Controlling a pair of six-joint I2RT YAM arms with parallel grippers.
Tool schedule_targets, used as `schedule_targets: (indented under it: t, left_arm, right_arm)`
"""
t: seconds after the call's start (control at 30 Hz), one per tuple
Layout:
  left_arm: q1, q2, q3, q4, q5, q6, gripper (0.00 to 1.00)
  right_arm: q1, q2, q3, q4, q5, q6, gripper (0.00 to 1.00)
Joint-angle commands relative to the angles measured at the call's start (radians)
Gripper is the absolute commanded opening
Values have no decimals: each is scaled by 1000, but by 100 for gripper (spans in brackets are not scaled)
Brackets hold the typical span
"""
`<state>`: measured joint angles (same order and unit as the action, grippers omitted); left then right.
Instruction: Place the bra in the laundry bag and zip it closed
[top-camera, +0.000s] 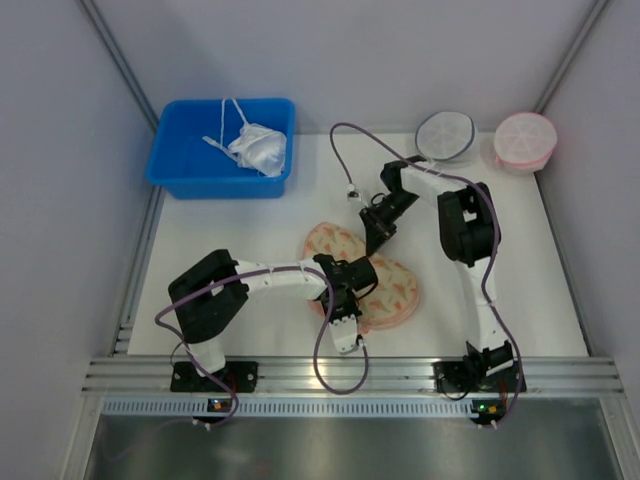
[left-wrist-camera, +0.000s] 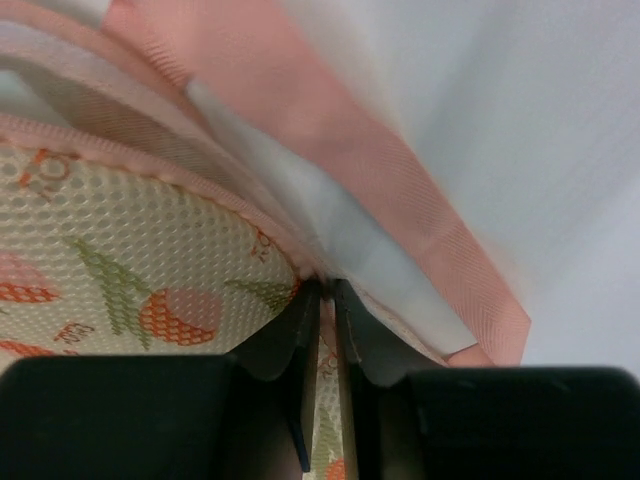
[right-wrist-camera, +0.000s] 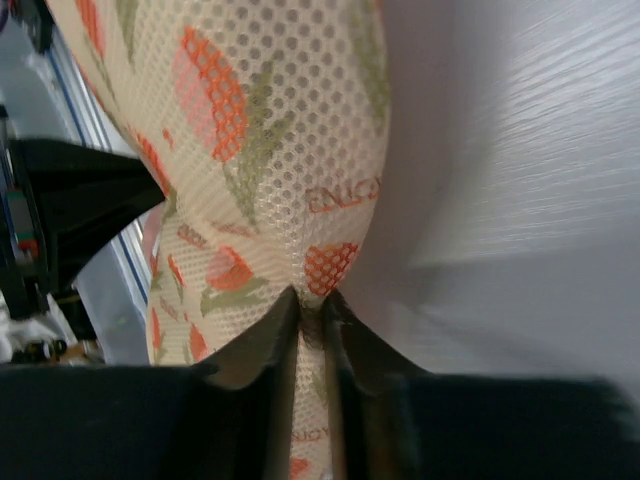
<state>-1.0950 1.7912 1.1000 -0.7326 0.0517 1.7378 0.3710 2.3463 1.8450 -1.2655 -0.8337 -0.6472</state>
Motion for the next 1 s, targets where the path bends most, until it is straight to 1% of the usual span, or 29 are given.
schedule_targets:
  t: [0.0, 0.07, 0.1, 0.13, 0.17, 0.2, 0.23, 0.27, 0.3, 0.33, 0.4, 0.43, 0.47, 0.5, 0.53, 0.57, 0.63, 0.67, 0.7, 0.73, 0.77, 0.8, 0.83, 0.87, 0.93, 0.97]
  left_arm:
    - [17, 70, -52, -27, 0, -36, 20]
    - [27, 59, -28, -27, 17, -87, 24]
    - [32, 51, -5, -28, 14, -136, 26]
    - [35, 40, 4, -28, 17, -155, 29]
    - [40, 12, 11, -28, 26, -168, 31]
    - [53, -5, 26, -28, 36, -190, 33]
    - [61, -41, 34, -28, 37, -204, 36]
    - [75, -58, 50, -27, 33, -237, 37]
    - [81, -76, 57, -28, 31, -254, 38]
    - [89, -91, 66, -27, 30, -274, 47]
    - [128, -136, 101, -27, 37, -346, 49]
    - [147, -156, 115, -28, 45, -375, 50]
    - [187, -164, 129, -27, 51, -404, 61]
    - [210, -168, 159, -27, 65, -472, 63]
    - [234, -173, 181, -27, 79, -518, 63]
    - [291, -171, 223, -27, 94, -629, 63]
    - [354, -164, 267, -27, 154, -751, 64]
    - [415, -158, 302, -27, 169, -870, 64]
    - [441, -150, 319, -28, 192, -936, 64]
    - [487, -132, 333, -28, 210, -1004, 65]
    - [510, -121, 356, -28, 230, -1146, 65]
    - [529, -110, 362, -27, 255, -1216, 64]
    - [565, -90, 365, -28, 322, -1286, 63]
    - [581, -81, 362, -27, 353, -1413, 62]
    - [603, -64, 354, -1, 431, -1527, 61]
    - [603, -69, 321, 24, 457, -1637, 62]
  right_arm:
    - [8, -47, -58, 18, -123, -31, 1]
    - [-7, -97, -119, 66, -145, 16, 0]
    - [-15, -117, -147, 142, -157, 47, 0]
    - [-33, -164, -208, 199, -169, 125, 0]
    - [-44, -188, -242, 256, -171, 170, 0]
    - [-66, -235, -309, 384, -166, 266, 0]
    - [-76, -255, -343, 447, -159, 317, 0]
    - [-87, -275, -374, 509, -148, 364, 0]
    - [-108, -309, -430, 631, -127, 455, 0]
    - [-121, -324, -456, 681, -117, 498, 0]
    - [-154, -361, -507, 782, -91, 614, 0]
    - [-167, -373, -553, 861, -79, 641, 0]
    - [-178, -384, -575, 894, -67, 688, 0]
    - [-197, -407, -617, 922, -44, 740, 0]
    - [-207, -421, -642, 984, -35, 765, 0]
    - [-216, -435, -667, 1014, -22, 788, 0]
    - [-236, -481, -751, 1118, 16, 872, 0]
    - [-239, -496, -782, 1156, 28, 902, 0]
    - [-241, -530, -844, 1195, 56, 966, 0]
    - [-239, -545, -877, 1288, 61, 1003, 0]
    - [-238, -559, -906, 1322, 73, 1036, 0]
    - [-238, -582, -953, 1348, 93, 1096, 0]
    - [-234, -591, -970, 1371, 105, 1119, 0]
    - [-233, -602, -986, 1393, 117, 1133, 0]
    - [-224, -639, -1015, 1397, 159, 1155, 0]
    - [-222, -651, -1024, 1394, 177, 1161, 0]
